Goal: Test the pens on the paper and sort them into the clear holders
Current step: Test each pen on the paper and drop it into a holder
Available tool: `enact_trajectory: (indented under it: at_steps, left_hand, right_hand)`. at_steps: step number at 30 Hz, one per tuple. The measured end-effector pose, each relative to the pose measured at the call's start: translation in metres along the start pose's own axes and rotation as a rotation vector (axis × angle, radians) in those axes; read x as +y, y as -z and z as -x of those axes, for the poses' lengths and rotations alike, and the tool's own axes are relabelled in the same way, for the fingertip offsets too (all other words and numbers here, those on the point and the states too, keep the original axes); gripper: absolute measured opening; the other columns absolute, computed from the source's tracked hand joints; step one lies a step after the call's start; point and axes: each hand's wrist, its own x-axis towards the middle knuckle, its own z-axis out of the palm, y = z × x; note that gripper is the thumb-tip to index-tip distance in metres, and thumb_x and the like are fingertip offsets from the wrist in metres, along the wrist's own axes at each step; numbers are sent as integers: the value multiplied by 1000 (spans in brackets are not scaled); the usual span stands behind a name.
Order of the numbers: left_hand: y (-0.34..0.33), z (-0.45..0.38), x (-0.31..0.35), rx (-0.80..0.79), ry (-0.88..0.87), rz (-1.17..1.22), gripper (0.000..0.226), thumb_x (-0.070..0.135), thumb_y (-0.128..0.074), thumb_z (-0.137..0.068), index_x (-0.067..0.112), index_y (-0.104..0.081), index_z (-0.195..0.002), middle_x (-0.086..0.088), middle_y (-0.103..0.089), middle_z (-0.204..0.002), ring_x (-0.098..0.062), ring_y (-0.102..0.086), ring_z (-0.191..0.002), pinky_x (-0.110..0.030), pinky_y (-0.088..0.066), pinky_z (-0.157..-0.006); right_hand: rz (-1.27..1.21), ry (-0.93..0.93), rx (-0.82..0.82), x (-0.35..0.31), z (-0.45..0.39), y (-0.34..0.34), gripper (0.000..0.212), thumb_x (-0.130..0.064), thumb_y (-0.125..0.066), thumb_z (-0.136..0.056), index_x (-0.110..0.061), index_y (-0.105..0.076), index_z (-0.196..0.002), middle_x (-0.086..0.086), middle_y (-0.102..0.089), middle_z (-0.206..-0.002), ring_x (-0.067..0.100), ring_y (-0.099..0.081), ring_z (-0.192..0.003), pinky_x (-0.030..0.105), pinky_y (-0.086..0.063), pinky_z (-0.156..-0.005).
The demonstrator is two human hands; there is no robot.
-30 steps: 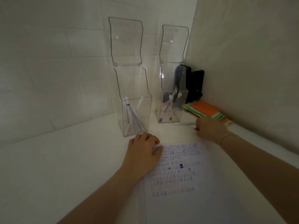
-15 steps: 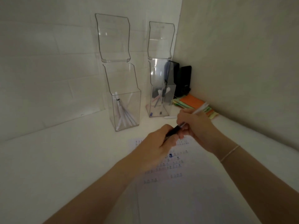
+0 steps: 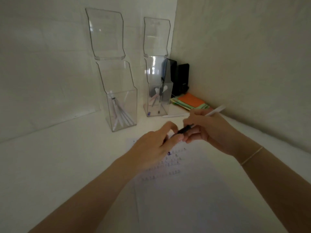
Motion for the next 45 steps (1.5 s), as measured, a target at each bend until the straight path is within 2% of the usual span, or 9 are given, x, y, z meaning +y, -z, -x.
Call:
enact_trajectory:
  at_steps: [3,7,10,13,18,22,29,41,45]
  left_hand:
    - [-2,3,-15,2,97,-263,43,61,-27,-89,23,-38,-105,5,-54,-60,-11,-50,-49,-26,-39,-50]
    - [-17,8,-28,-9,116,-507,34,53,-32,-94,19,-39,-95,9,-42,-58,-16,-49,-55,-31,-41,-57]
    - [-24,10,-34,2,88,-565,36,55,-33,-93,20,-37,-87,8,-40,-59,-19,-51,-59,-33,-46,-60]
    - [-27,10,-38,8,78,-609,39,58,-30,-93,20,-38,-85,9,-44,-64,-16,-46,-59,-31,-42,-59]
    - [-30,8,-42,13,81,-638,43,63,-29,-89,22,-41,-85,12,-39,-59,-12,-42,-57,-31,-42,-60]
    - [-31,8,-45,26,71,-630,45,65,-29,-86,23,-42,-84,11,-45,-64,-13,-45,-60,-30,-40,-60]
    - [-31,7,-46,37,77,-623,45,66,-30,-84,23,-43,-85,11,-45,-64,-14,-47,-62,-29,-38,-60]
    - [-31,8,-44,44,78,-611,45,66,-32,-85,23,-43,-84,8,-53,-69,-16,-50,-62,-29,-38,-60]
    - [-31,8,-44,41,87,-606,45,66,-33,-85,22,-43,-85,7,-54,-70,-16,-51,-63,-29,-40,-61]
  right_hand:
    - [-144,-3,164,9,6,11,11,-3,-53,-91,-5,-52,-81,16,-66,-73,26,-68,-60,36,-60,-62]
    - [-82,-102,103,37,17,9,3,-4,-60,-87,-5,-58,-90,21,-70,-94,28,-69,-81,39,-58,-79]
    - [55,-83,193,61,20,-2,13,-5,-70,-80,-1,-57,-80,19,-67,-79,23,-65,-68,27,-57,-64]
    - [31,-75,331,82,19,-9,24,-9,-66,-85,-2,-52,-66,11,-63,-60,19,-59,-48,24,-49,-46]
    - [315,44,502,96,20,-15,33,-8,-63,-85,16,-53,-65,10,-59,-45,8,-47,-29,17,-39,-36]
    - [365,48,541,96,20,-18,29,-3,-60,-79,14,-48,-58,26,-60,-52,12,-44,-28,17,-37,-34]
    - [316,27,516,96,20,-19,26,-2,-60,-78,10,-52,-56,11,-55,-37,14,-44,-25,15,-36,-34]
    - [339,51,506,95,21,-20,26,-2,-59,-78,18,-51,-63,22,-58,-46,13,-44,-25,20,-40,-33]
    - [326,41,523,96,20,-19,27,-2,-59,-79,15,-51,-61,18,-58,-44,13,-44,-25,19,-39,-32]
